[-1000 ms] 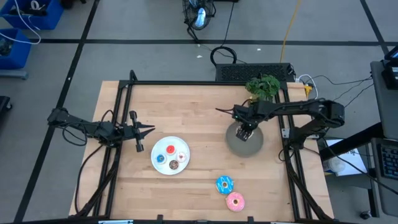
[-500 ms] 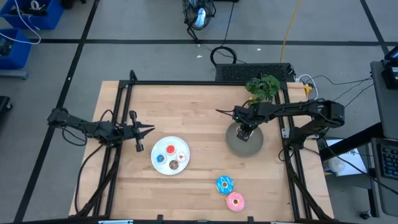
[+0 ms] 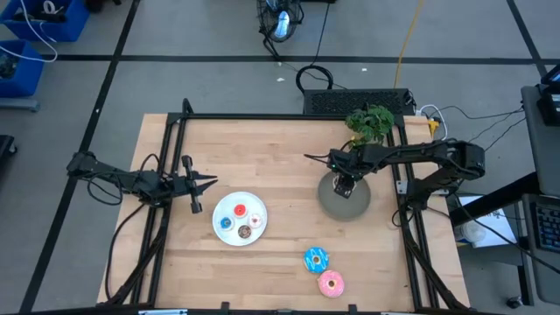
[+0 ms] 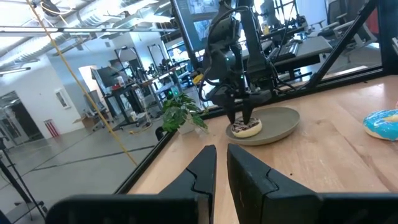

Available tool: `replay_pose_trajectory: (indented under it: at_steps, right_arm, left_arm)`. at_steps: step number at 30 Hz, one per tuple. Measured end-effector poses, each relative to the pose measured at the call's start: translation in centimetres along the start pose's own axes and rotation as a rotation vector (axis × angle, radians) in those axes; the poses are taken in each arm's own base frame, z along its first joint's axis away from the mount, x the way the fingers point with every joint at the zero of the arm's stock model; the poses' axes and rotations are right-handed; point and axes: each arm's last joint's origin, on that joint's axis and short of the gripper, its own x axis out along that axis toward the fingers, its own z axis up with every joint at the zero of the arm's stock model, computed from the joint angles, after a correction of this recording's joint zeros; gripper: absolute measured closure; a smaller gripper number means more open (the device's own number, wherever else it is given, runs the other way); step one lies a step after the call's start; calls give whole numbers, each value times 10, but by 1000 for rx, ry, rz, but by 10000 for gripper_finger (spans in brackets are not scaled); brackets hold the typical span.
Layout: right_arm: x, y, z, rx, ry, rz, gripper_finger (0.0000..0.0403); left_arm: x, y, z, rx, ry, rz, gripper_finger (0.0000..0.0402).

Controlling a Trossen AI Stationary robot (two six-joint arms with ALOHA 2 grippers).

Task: Pick & Place donuts
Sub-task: Put the big black donut on the gray plate, then put the big blue donut on the gray plate

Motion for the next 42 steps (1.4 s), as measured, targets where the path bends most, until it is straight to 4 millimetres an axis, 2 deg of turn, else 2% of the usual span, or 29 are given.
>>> replay_pose_trajectory:
  at_steps: [6,9,12,15,18,23,30,36,39,42]
  right_arm:
    - [-3,-1,0,-3,-17,-9,185]
    - [-14,-2,0,-28,-32,-7,183]
    - [-35,-6,-1,-35,-50,-26,186]
    - [-66,-10,-4,10,-83,-4,189]
    - [-95,-3,-11,38,-104,136,190]
    - [-119,33,-26,-22,-60,229,205]
    - [-135,109,-43,-222,-41,288,260]
    - [-150,175,-49,-401,-73,341,321]
    - [-155,199,-52,-512,-111,349,354]
    - [-156,210,-53,-568,-117,352,390]
  left_arm:
    - [0,0,0,0,0,0,355]
    - [0,0,0,0,0,0,355]
    - [0,0,0,0,1,0,355]
    - [0,0,0,1,1,0,355]
    - [0,0,0,1,1,0,355]
    - [0,-1,-2,9,15,-5,355]
    - [0,-1,-2,12,21,-7,355]
    - [0,-1,-2,13,21,-8,355]
    - [0,-1,-2,13,21,-8,355]
    - [0,-1,-2,9,21,-8,355]
